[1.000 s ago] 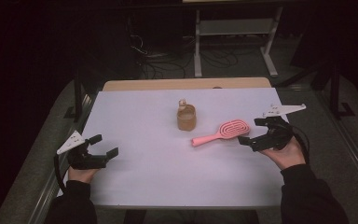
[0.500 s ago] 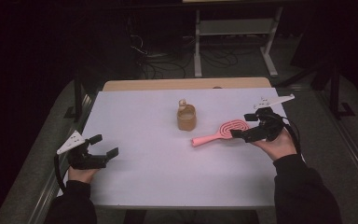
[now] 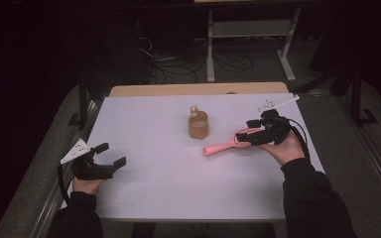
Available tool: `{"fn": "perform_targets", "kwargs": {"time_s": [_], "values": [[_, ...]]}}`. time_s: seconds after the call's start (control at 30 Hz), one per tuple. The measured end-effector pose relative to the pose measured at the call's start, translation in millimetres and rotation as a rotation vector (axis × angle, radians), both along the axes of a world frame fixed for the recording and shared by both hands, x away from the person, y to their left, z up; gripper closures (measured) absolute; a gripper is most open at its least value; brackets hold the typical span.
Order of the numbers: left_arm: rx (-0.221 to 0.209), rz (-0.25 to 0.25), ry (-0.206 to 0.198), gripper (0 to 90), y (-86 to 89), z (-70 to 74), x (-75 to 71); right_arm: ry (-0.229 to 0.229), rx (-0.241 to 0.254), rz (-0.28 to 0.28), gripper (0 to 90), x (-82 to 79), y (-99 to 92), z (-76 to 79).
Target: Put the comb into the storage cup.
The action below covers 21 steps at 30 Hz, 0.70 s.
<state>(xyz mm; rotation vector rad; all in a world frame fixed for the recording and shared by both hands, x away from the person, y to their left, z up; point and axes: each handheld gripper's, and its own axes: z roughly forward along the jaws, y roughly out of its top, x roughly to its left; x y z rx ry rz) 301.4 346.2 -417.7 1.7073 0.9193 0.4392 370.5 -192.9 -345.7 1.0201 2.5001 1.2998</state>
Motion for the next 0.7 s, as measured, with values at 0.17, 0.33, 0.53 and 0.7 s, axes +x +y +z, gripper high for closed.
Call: {"fn": "perform_targets", "kwargs": {"time_s": [0.17, 0.33, 0.53, 0.7], "values": [[0.0, -0.003, 0.001, 0.0, -0.2, -0.2, 0.3, -0.007, -0.01, 0.01, 34.1, 3.4, 4.6, -1.7], [0.002, -0.003, -0.002, 0.0, -0.1, 0.2, 0.1, 0.001, -0.013, 0.011, 37.8, 6.3, 8.6, -5.7], [0.0, -0.005, -0.004, 0.0, -0.1, 0.3, 0.0, 0.001, -0.015, 0.002, 41.3, 9.1, 12.8, -8.4], [0.0, -0.006, -0.004, 0.0, -0.2, 0.4, 0.0, 0.007, -0.023, 0.003, 42.3, 11.8, 15.1, -11.4]]}}
